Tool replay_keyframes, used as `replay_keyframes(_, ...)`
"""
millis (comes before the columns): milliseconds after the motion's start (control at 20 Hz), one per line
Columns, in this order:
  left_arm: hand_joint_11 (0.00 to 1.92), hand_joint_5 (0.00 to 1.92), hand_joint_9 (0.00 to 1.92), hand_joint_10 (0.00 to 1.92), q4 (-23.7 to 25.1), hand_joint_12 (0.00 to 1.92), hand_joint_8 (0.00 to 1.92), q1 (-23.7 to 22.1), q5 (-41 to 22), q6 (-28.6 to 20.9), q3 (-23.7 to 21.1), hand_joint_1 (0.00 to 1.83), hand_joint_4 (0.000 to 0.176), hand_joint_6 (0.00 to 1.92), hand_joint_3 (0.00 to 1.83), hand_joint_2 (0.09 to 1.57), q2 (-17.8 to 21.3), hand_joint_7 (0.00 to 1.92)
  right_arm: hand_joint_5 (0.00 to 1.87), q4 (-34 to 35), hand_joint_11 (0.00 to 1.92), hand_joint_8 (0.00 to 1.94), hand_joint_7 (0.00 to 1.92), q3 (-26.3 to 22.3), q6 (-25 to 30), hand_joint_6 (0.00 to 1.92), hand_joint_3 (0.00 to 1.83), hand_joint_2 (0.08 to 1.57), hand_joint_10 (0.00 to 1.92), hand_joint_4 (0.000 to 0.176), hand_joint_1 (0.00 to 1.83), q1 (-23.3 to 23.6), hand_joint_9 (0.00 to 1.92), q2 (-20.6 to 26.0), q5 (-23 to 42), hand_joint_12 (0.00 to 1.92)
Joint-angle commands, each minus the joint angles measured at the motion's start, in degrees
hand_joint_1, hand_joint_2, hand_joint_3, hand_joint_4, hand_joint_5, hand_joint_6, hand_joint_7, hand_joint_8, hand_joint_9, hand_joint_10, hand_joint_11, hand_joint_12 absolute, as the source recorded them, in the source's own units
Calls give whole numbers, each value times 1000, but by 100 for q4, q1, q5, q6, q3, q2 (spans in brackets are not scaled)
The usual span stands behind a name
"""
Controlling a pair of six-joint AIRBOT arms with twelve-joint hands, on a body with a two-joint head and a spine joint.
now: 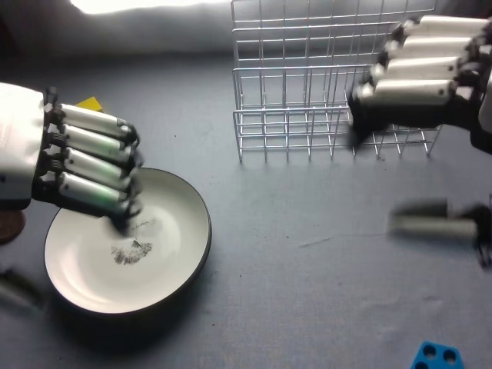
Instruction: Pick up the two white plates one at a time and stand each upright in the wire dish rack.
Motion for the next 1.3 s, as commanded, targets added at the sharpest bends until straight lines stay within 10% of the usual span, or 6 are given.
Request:
replay_keyframes(0,0,0,0,0,-511,0,0,-79,-391,-55,13,0,0,0,37,1049,19,0,0,163,0,0,0,-9,-23,0,45,1017,0,0,0,24,0,20,966,0)
replay_keyframes(400,18,56,26,9,106,8,10,-544,-767,-374,206,0,0,15,20,1062,30,37,46,464,33,9,32,-9,-215,10,11,1095,6,0,0,-97,17,-33,907,19)
replay_keyframes(750,43,116,77,5,1587,36,8,-637,-565,-200,388,0,0,8,5,1059,-130,110,117,464,32,10,94,-8,-540,19,0,1114,9,0,0,-97,53,-115,444,40)
replay_keyframes(1150,9,65,35,6,1537,28,6,73,-308,18,582,0,0,4,13,1082,-340,54,84,1095,67,12,86,-5,-1410,3,7,1123,17,0,0,-103,63,-326,56,35)
replay_keyframes(1250,15,71,46,9,1527,33,8,205,-288,140,730,0,0,6,13,1084,-445,63,131,1360,17,0,135,-5,-1575,0,0,1139,1,0,0,-101,123,-393,-57,320)
